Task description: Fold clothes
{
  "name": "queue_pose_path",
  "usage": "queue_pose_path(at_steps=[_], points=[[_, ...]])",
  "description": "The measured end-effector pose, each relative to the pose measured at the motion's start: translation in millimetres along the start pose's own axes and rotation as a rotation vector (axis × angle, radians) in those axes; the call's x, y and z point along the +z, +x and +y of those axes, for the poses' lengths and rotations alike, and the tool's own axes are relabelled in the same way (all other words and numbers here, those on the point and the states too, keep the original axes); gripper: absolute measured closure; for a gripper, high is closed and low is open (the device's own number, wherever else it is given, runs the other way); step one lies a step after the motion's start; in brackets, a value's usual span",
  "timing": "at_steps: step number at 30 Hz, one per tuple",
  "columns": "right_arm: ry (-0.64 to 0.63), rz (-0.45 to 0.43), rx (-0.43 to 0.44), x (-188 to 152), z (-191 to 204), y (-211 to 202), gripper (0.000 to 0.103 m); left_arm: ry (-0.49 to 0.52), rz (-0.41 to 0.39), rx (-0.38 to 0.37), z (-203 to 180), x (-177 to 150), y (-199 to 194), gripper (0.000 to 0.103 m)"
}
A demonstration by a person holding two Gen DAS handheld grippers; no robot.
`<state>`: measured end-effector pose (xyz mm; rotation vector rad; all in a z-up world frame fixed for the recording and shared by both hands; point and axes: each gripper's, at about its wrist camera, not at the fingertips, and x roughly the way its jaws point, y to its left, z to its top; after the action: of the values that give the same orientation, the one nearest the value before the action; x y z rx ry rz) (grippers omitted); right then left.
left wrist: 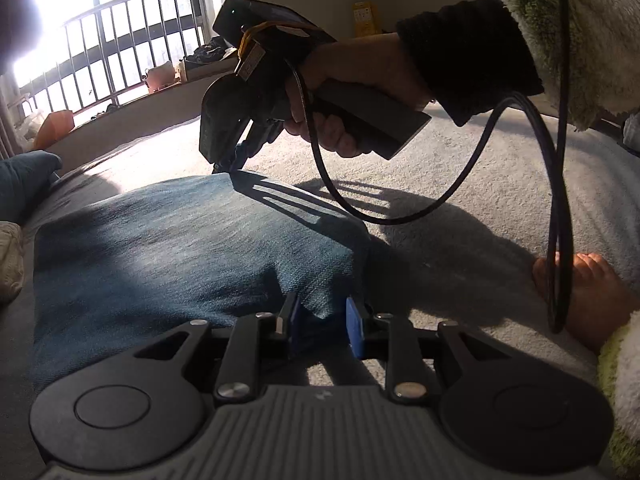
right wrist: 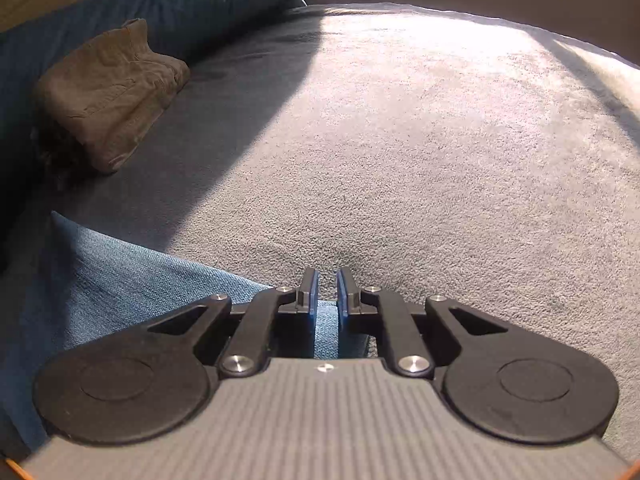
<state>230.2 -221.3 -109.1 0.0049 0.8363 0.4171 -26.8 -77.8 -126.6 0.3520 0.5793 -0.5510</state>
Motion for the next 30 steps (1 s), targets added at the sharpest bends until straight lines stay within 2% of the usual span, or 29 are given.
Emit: queue_pose_path(at_steps=[2,5,9,11,13,17,21,23,25,27,30], points=[[-0.023,-0.054,0.02,-2.6,5.0,-31.6,0.092,-0.003,0.0,-0.003,0.7,0.1,0.1,0.077],[-0.022,-0.073,0.132,-19.2,13.1,-84.1,0.092,-0.005,-0.006,-0.003,-0.2,-0.7,-0.1,0.077],[-0.092,-0.016,0.232,-60.4,37.6,-114.7,0.092,-0.012,-0.004,-0.009,2.3,-1.2,-1.6,0.077],[-0.111,0.037,0.257,-84.3,46.7,-114.7,0.093,-0.013,0.003,-0.013,3.1,-1.4,-2.6,0.077],[-0.117,0.114,0.215,-107.9,50.5,-99.2,0.093,-0.014,0.01,-0.017,3.9,-1.7,-3.6,0.077],[-0.057,0.065,0.235,-130.4,40.1,-95.2,0.093,0.02,0.017,-0.006,10.4,-5.3,-24.2,0.077],[-0.09,0.033,0.227,-139.2,43.2,-98.2,0.093,-0.02,-0.05,0.058,31.9,2.7,-55.3,0.077],[-0.069,0.024,0.228,-140.0,41.7,-97.7,0.093,-0.073,-0.07,0.116,47.2,4.7,-61.2,0.077],[-0.059,0.014,0.227,-141.8,40.9,-97.7,0.093,-0.134,-0.017,0.177,66.7,0.1,-53.5,0.077],[-0.054,0.004,0.225,-143.6,41.0,-98.4,0.093,-0.19,0.014,0.178,84.4,-14.0,-45.8,0.077],[-0.056,-0.002,0.221,-144.0,42.2,-98.8,0.093,-0.259,0.006,0.16,95.1,-17.8,-50.8,0.077]])
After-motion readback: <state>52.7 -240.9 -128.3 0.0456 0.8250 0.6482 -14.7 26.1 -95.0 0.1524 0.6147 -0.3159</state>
